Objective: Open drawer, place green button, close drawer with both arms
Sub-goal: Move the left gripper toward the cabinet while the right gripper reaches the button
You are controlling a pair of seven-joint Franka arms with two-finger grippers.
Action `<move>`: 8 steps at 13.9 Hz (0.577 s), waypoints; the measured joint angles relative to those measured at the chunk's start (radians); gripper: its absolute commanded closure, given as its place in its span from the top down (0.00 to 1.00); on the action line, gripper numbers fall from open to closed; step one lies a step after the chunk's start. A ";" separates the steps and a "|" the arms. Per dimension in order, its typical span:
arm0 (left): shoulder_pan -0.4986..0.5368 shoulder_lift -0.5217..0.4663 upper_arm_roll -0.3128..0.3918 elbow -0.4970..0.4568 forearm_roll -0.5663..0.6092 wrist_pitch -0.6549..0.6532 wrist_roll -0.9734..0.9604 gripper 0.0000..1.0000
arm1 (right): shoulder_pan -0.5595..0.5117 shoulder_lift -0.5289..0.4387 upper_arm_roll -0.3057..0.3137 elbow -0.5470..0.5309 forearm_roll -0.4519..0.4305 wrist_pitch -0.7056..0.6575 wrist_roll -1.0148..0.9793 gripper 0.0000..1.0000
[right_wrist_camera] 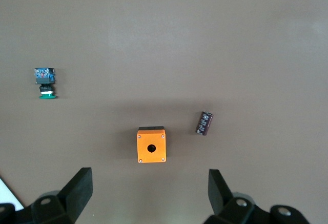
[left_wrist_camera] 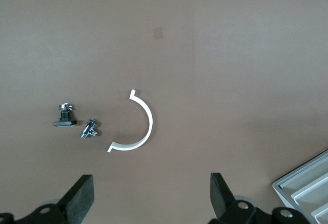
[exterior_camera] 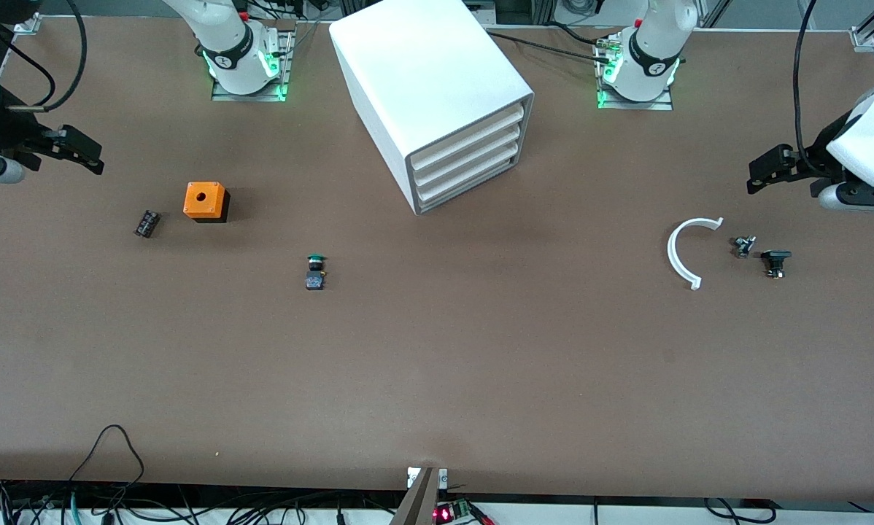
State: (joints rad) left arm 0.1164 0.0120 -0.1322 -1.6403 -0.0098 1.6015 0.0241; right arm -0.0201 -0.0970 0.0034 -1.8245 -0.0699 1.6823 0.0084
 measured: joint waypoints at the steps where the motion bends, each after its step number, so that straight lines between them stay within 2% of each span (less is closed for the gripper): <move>1: -0.004 0.005 0.000 0.003 -0.001 -0.001 0.000 1.00 | 0.002 0.014 0.002 0.000 0.000 0.000 -0.001 1.00; 4: -0.038 0.055 -0.001 -0.001 -0.002 -0.010 0.000 1.00 | 0.003 0.051 0.002 0.000 0.000 -0.001 -0.010 1.00; 8: -0.059 0.211 -0.004 -0.039 -0.035 -0.008 0.025 1.00 | 0.003 0.062 0.001 0.002 0.000 -0.002 -0.013 1.00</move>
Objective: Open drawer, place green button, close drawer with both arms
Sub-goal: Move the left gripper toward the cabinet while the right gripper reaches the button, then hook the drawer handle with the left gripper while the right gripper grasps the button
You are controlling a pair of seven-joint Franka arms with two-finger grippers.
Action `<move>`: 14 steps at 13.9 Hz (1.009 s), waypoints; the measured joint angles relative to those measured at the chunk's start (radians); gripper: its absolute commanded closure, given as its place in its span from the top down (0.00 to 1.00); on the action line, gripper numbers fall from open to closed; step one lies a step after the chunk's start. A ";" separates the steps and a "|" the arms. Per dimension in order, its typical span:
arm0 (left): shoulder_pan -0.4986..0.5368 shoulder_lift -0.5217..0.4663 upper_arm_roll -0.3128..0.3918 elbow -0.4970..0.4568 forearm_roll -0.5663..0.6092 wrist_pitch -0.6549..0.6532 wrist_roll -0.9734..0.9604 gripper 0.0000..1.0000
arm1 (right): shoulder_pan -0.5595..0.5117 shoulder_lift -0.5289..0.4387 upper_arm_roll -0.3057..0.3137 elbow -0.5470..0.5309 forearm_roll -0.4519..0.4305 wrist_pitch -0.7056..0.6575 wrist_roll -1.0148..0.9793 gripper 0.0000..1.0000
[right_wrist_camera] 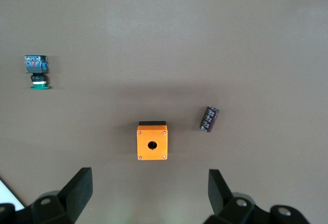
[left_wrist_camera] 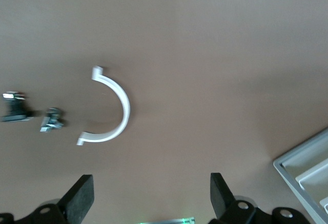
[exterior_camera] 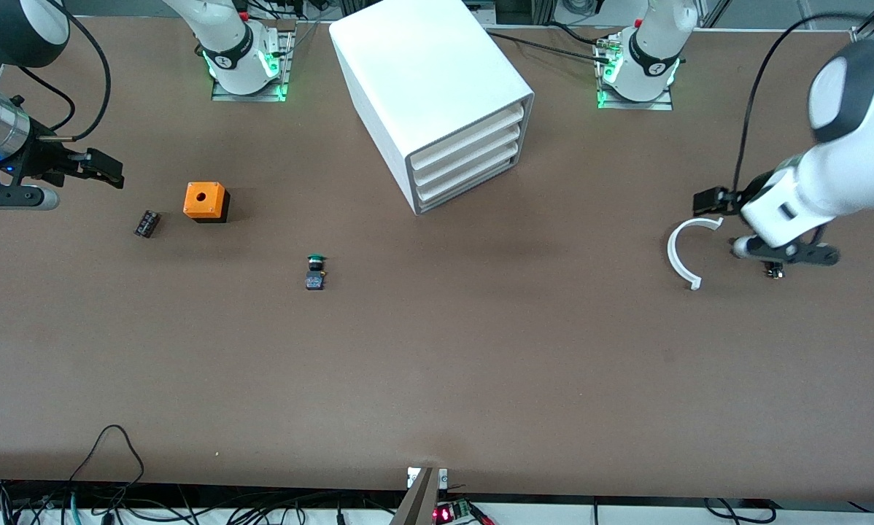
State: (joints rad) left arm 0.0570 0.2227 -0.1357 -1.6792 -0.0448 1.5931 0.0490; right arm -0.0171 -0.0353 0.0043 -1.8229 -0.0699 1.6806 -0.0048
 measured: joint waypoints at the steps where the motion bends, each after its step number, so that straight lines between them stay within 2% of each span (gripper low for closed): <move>1: -0.002 0.034 0.000 -0.007 -0.044 0.007 0.011 1.00 | 0.000 0.000 0.000 0.003 0.000 0.000 0.000 1.00; 3: -0.006 0.085 -0.001 -0.049 -0.171 0.060 0.018 1.00 | 0.000 0.000 0.000 0.015 0.000 0.000 0.000 1.00; 7: -0.037 0.167 -0.009 -0.214 -0.497 0.173 0.041 1.00 | 0.000 0.017 0.000 0.024 0.041 0.000 0.000 1.00; 11: -0.098 0.250 -0.076 -0.324 -0.800 0.250 0.074 1.00 | 0.025 0.076 0.002 0.027 0.069 0.031 -0.004 1.00; 14: -0.149 0.284 -0.142 -0.383 -0.890 0.355 0.103 1.00 | 0.065 0.140 0.004 0.028 0.070 0.098 -0.004 1.00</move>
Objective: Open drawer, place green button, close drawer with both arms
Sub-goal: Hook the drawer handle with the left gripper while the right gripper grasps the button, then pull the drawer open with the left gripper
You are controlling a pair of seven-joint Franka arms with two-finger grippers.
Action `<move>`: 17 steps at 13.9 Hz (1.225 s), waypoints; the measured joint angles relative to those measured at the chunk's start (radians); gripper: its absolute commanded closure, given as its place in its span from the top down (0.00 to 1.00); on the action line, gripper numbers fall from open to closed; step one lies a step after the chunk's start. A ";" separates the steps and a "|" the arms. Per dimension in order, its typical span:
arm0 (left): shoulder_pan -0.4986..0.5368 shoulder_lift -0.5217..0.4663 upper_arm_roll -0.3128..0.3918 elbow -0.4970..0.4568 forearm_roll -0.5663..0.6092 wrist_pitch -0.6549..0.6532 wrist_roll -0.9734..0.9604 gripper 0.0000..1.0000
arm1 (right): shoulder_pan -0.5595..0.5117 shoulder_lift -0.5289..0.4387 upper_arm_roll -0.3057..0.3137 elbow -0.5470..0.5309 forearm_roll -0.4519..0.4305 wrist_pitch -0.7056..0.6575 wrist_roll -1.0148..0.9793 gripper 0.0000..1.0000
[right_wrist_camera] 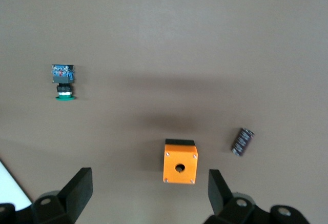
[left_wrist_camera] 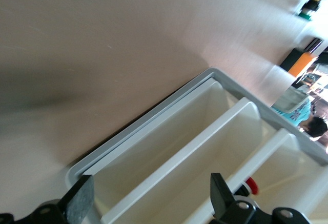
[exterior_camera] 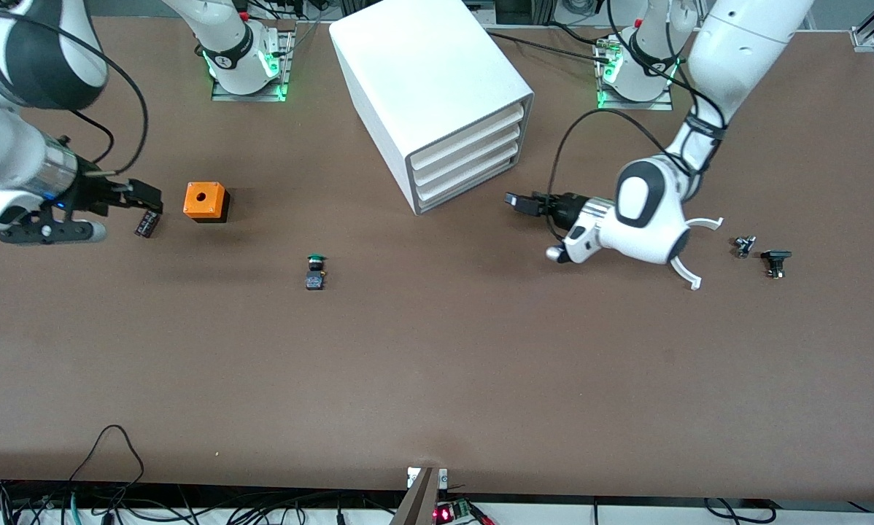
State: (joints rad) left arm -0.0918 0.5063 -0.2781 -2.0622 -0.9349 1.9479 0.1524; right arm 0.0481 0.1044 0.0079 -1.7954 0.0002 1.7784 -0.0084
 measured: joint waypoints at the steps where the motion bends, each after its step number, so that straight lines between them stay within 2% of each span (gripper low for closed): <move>1: -0.024 0.008 -0.012 -0.011 -0.008 0.027 0.016 1.00 | 0.013 0.027 0.000 0.001 0.000 0.025 0.000 1.00; 5: -0.077 0.019 -0.043 -0.042 -0.067 0.048 0.073 0.99 | 0.076 0.122 0.001 0.002 0.001 0.119 0.002 1.00; 7: -0.078 0.019 -0.063 -0.066 -0.076 0.061 0.091 0.92 | 0.107 0.158 0.002 0.001 0.008 0.157 0.021 1.00; 8: -0.077 0.020 -0.078 -0.083 -0.080 0.089 0.097 0.85 | 0.120 0.175 0.002 0.000 0.023 0.172 0.042 1.00; 9: -0.077 0.020 -0.103 -0.104 -0.096 0.133 0.105 0.58 | 0.133 0.192 0.002 0.000 0.045 0.186 0.054 1.00; 10: -0.078 0.021 -0.128 -0.124 -0.111 0.178 0.109 0.12 | 0.149 0.208 0.002 -0.001 0.063 0.206 0.058 1.00; 11: -0.079 0.021 -0.146 -0.137 -0.116 0.207 0.120 0.00 | 0.167 0.223 0.003 -0.001 0.071 0.232 0.063 1.00; 15: -0.065 0.007 -0.153 -0.134 -0.146 0.210 0.195 0.00 | 0.244 0.299 0.006 -0.006 0.075 0.362 0.159 1.00; 17: -0.030 -0.016 -0.123 -0.130 -0.146 0.230 0.234 0.00 | 0.277 0.344 0.014 -0.008 0.075 0.423 0.206 1.00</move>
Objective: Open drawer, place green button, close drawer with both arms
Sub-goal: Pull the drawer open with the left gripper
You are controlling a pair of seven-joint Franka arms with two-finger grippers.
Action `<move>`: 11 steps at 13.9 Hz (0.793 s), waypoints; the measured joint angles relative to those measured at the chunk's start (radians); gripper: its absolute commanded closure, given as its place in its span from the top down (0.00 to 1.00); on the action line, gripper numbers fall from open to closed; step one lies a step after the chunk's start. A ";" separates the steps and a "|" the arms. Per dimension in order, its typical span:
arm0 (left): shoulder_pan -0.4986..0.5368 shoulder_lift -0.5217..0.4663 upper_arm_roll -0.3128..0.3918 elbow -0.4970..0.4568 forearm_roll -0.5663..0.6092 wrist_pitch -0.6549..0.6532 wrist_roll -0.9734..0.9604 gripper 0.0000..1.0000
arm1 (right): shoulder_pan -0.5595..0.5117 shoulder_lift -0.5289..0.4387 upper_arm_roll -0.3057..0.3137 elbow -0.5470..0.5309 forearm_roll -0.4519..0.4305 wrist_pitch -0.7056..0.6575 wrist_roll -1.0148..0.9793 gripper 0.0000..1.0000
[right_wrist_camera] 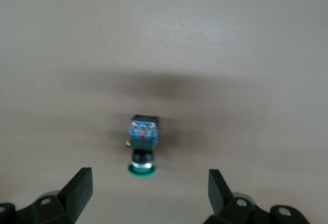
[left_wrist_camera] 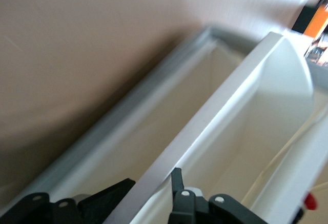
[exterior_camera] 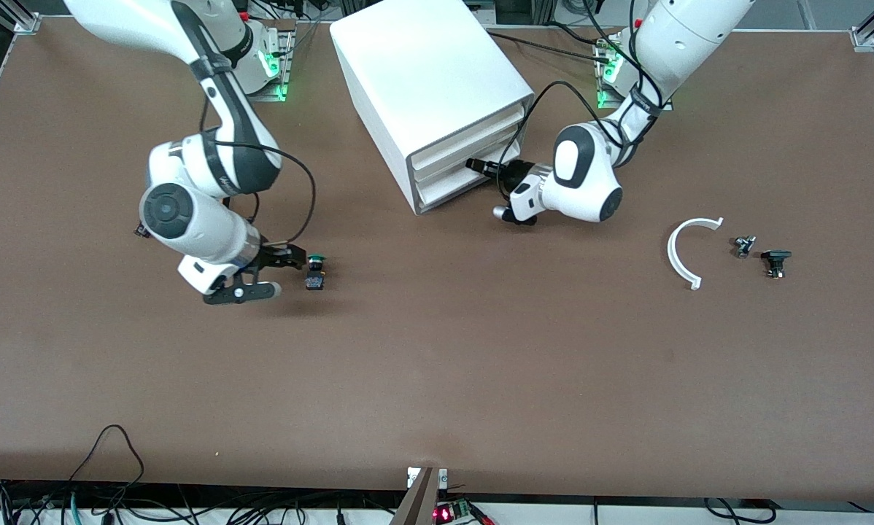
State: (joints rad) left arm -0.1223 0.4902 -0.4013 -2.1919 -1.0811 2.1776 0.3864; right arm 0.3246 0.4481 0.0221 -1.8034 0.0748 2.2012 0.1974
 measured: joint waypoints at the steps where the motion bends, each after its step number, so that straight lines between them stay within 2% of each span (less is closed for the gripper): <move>1: 0.030 -0.013 0.021 0.003 0.000 0.019 0.021 0.00 | 0.014 0.021 0.002 -0.001 0.000 0.027 0.011 1.00; 3: 0.085 -0.024 0.058 0.029 0.017 0.043 0.036 0.00 | 0.027 0.059 0.003 -0.004 0.000 0.070 0.022 1.00; 4: 0.097 -0.024 0.074 0.046 0.034 0.043 0.045 0.28 | 0.027 0.074 0.003 -0.006 0.000 0.086 0.022 1.00; 5: 0.102 -0.024 0.090 0.062 0.048 0.048 0.047 0.99 | 0.027 0.088 0.001 -0.009 0.000 0.099 0.022 1.00; 11: 0.124 -0.038 0.119 0.115 0.066 0.134 0.030 1.00 | 0.027 0.129 0.000 -0.045 0.000 0.131 0.022 0.99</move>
State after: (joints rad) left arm 0.0013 0.4526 -0.2825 -2.0771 -1.0151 2.3116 0.4161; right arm 0.3513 0.5770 0.0218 -1.8486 0.0745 2.3326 0.2190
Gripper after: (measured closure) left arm 0.361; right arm 0.000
